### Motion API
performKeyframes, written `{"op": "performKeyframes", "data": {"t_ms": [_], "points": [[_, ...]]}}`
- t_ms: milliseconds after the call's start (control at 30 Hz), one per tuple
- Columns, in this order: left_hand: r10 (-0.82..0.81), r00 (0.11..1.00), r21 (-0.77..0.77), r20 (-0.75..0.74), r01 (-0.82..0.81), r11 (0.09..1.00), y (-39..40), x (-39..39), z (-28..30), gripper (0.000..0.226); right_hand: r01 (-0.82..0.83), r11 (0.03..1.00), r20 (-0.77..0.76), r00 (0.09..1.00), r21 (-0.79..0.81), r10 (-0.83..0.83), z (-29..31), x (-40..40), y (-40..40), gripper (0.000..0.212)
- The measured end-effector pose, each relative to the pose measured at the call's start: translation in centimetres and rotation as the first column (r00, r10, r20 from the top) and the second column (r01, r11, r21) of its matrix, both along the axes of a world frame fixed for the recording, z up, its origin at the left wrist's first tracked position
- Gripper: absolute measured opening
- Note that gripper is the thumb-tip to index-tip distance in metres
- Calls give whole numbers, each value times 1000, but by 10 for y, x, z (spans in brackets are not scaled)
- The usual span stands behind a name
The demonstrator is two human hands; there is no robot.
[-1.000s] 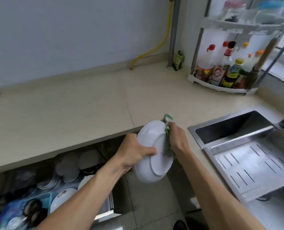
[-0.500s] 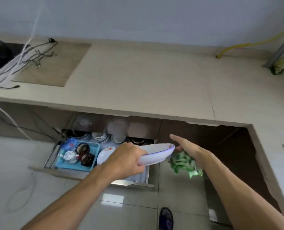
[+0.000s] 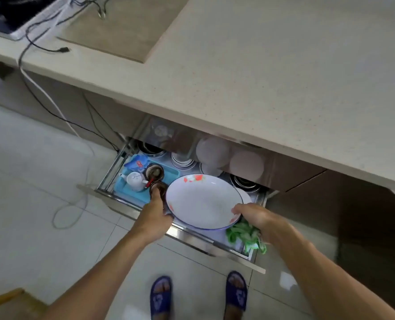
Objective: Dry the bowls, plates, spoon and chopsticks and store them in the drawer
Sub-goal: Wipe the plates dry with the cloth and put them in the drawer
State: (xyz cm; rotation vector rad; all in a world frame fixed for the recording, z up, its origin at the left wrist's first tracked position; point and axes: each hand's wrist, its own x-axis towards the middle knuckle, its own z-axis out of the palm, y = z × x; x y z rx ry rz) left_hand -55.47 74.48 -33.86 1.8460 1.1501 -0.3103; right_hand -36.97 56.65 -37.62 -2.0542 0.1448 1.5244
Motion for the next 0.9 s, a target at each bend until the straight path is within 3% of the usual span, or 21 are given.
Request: {"op": "performKeyframes", "data": {"t_ms": [67,167,300,400,700,900], "points": [[157,987,-159,17,-153,975,17,1,-13,31,28,1000,1,1000,-12,-28,-20,-10,10,33],[313,950,-294,4,-298,908,47,5,-44,14,58,998,5,998,-26,-58,-51,-26,32,32],[58,998,-189,0,-57,980,87,15,-105,17,37,997,20,999,-65,-36,-97,-42,62,41],[-72,997,-145,-36,66,987,112,23,-159,18,-53,990,120,990,-132,69,-138,-51,81,40],[-303,928,41,-218,319,947,144,45,-288,24,-65,979,207,973,-193,106,-239,-63,111,31],[-391,892,89,-226,418,904,140,56,-328,27,-74,975,202,972,-209,117,-276,-65,107,32]]}}
